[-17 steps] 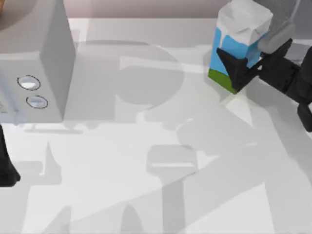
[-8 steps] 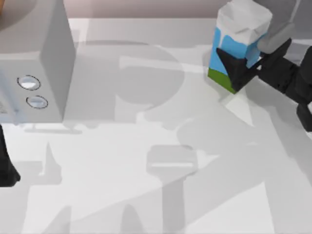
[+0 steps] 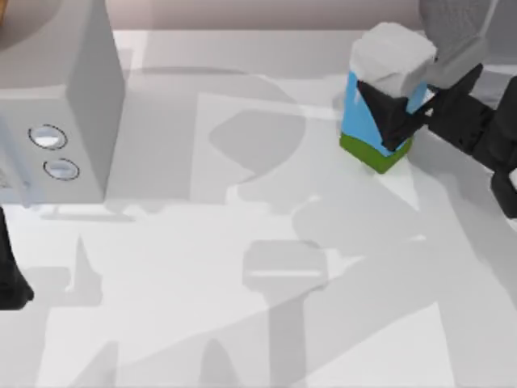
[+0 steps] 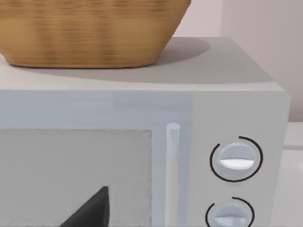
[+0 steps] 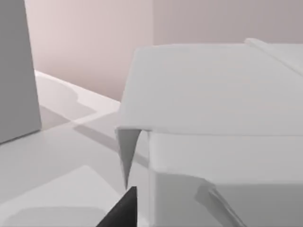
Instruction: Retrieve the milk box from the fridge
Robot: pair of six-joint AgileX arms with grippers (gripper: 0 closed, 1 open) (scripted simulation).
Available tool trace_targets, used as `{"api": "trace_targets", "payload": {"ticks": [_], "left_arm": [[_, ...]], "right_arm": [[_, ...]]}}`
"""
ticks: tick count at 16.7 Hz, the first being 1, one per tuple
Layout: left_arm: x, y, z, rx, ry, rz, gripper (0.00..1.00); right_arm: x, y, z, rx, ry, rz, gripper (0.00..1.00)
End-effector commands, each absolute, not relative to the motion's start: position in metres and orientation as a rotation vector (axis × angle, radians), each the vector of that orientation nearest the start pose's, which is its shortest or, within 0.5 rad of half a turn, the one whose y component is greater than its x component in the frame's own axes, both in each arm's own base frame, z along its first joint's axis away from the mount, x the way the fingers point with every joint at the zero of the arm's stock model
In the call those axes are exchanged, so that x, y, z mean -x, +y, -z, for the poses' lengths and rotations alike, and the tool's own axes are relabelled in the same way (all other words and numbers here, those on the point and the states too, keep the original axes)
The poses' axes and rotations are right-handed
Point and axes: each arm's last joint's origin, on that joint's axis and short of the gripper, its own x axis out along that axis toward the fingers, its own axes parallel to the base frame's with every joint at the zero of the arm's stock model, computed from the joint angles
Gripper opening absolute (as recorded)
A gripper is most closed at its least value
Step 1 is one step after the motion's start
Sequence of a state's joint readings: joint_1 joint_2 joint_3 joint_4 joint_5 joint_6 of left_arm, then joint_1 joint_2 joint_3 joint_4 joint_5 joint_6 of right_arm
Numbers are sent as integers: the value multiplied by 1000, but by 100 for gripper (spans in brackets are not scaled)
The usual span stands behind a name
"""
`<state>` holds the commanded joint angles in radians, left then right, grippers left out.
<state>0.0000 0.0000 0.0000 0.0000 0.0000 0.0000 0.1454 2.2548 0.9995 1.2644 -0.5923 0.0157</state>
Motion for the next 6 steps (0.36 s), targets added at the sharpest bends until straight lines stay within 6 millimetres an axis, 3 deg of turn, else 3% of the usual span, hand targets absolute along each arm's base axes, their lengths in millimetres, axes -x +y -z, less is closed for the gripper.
{"api": "trace_targets", "payload": {"ticks": [6], "left_arm": [[-106, -1, -160, 0, 0, 0, 100]], "right_arm": [[-411, 81, -90, -1, 0, -764, 100]]}}
